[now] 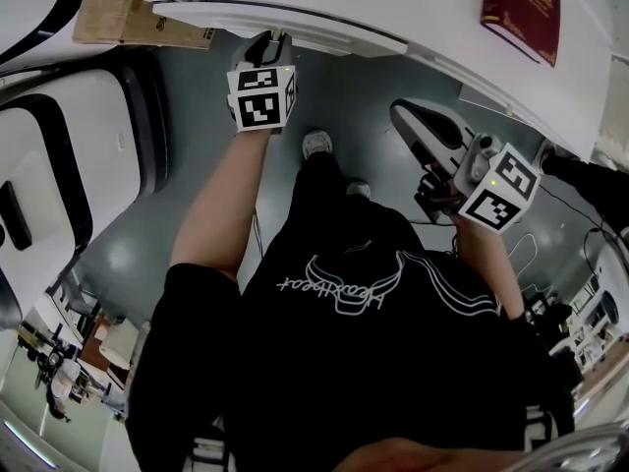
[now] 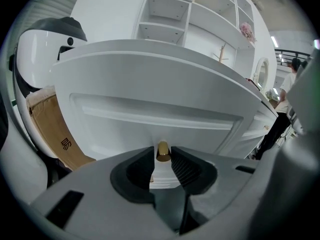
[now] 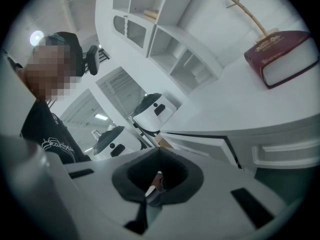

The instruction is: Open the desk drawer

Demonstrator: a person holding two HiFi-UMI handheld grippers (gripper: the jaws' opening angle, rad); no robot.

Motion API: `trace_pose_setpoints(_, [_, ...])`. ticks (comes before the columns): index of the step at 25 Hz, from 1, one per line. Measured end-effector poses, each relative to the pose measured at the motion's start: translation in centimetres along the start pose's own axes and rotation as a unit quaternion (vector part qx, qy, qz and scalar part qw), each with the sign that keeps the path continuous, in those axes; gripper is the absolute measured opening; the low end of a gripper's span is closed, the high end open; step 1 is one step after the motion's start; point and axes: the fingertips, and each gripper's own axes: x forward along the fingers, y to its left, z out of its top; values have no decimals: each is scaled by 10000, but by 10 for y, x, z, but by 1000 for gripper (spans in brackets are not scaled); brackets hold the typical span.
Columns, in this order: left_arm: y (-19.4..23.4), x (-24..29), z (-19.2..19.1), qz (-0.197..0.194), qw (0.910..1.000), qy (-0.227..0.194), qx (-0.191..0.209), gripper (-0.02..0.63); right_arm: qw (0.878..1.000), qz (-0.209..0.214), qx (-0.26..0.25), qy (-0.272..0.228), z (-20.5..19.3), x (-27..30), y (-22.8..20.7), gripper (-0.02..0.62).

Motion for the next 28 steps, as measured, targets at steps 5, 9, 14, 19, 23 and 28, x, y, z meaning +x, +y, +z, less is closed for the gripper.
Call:
trace_pose_setpoints(5, [-1,0,0,-49,10000,-20,-38,94,10000,8,-7,20,-3,-2,-1,5])
trace_pose_setpoints(9, [-1,0,0,-60,10000,-10,64,91,10000,17,-16,7,-4,-3,-1,5])
trace_pose_setpoints(14, [-2,0,-1,-155,9997,-20,169,87,10000,22,-25,-57,-1,-5,1,5])
trace_pose_setpoints(19, [-4,-2,-3,-201,9996,27,209,86,9999,102,-89,-73,1,-5,7,5])
trace_pose_setpoints(23, [-4,-7,-7,-178,9996,70,203,86,9998,130,-108,-144,2,-6,10,5])
trace_pose_setpoints(28, [-3,-15,-14,-164,9995,98,262,86,9996,165,-127,-167,0,-6,15,5])
